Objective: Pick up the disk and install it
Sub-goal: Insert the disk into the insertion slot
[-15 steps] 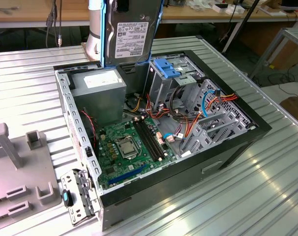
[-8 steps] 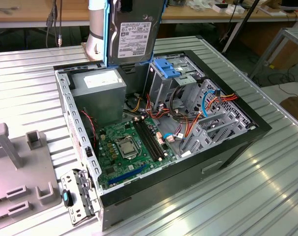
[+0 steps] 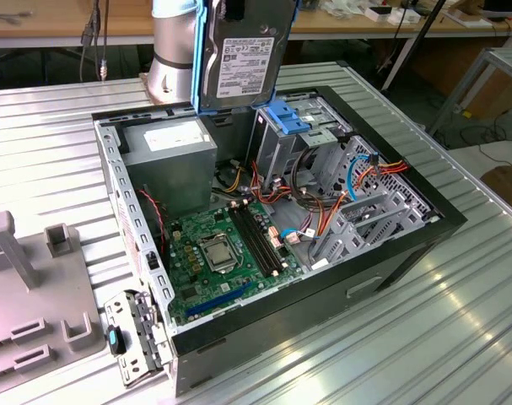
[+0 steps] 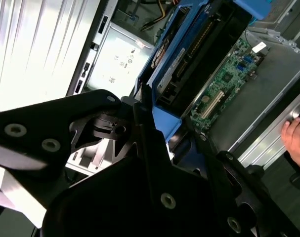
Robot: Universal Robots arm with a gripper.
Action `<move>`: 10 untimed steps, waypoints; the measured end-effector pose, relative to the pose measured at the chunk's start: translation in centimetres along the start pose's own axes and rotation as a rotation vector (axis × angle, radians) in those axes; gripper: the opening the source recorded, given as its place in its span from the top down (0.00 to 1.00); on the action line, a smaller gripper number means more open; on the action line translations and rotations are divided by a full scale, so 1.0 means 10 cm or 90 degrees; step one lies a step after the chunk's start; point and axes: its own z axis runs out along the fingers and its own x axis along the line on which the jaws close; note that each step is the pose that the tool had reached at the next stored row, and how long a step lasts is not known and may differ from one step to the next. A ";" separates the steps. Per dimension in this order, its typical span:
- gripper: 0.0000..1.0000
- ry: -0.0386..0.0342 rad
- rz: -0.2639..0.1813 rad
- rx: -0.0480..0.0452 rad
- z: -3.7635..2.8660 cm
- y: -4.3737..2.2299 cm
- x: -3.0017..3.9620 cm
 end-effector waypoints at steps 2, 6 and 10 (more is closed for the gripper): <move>0.63 0.0000 0.000 0.0000 0.002 -0.030 0.012; 0.63 -0.0001 0.000 0.0000 0.004 -0.045 0.106; 0.63 0.0000 0.000 0.0000 0.008 -0.052 0.244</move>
